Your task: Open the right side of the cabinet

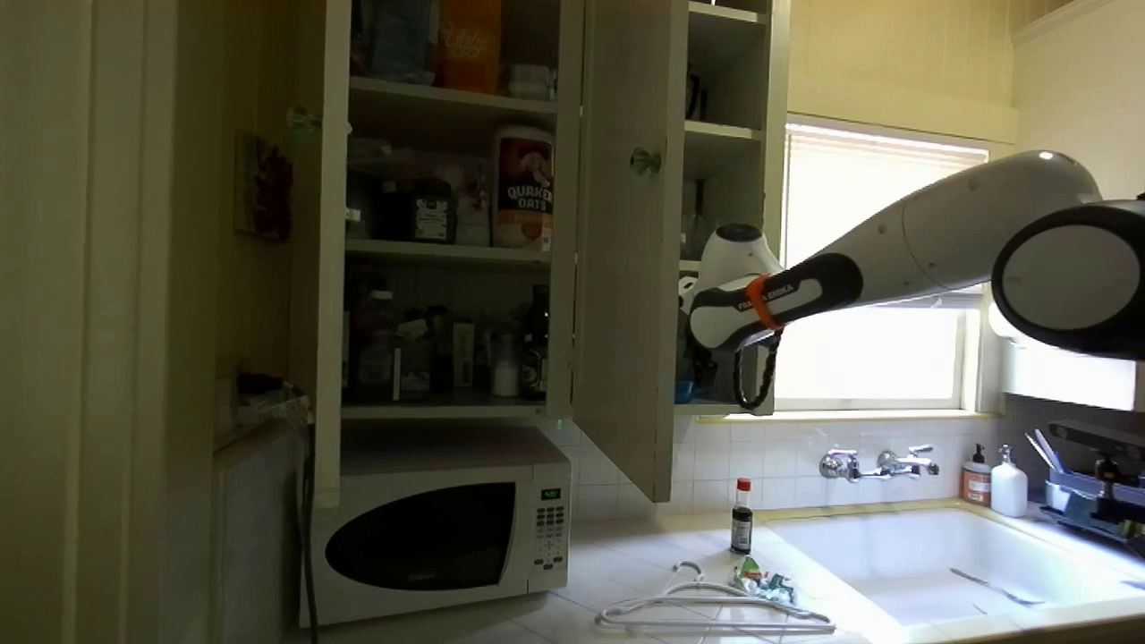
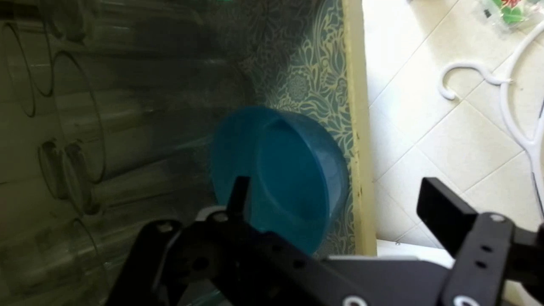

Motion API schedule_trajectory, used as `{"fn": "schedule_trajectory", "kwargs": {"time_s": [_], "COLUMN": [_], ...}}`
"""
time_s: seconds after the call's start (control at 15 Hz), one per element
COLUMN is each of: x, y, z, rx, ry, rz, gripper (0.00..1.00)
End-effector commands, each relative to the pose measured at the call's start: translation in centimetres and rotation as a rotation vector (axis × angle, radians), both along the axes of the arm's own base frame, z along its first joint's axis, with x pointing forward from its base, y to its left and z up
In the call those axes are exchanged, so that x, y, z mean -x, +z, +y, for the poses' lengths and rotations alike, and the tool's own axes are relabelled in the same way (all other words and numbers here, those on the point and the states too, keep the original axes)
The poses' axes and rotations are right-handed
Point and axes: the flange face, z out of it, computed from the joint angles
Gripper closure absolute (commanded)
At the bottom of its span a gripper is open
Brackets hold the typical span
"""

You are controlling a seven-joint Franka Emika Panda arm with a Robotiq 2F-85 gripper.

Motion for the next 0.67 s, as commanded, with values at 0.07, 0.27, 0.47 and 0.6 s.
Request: {"fn": "schedule_trajectory", "kwargs": {"time_s": [0.07,0.27,0.47,0.6], "x": [-1.4,-1.3,-1.2,-1.2], "y": [-0.5,-1.2,-1.8,-2.0], "z": [-0.3,0.2,0.8,1.1], "rx": [0.0,-0.009,-0.019,-0.026], "ry": [-0.024,-0.02,-0.013,-0.01], "rz": [0.016,0.032,0.054,0.066], "gripper": [0.0,0.3,0.47,0.61]}}
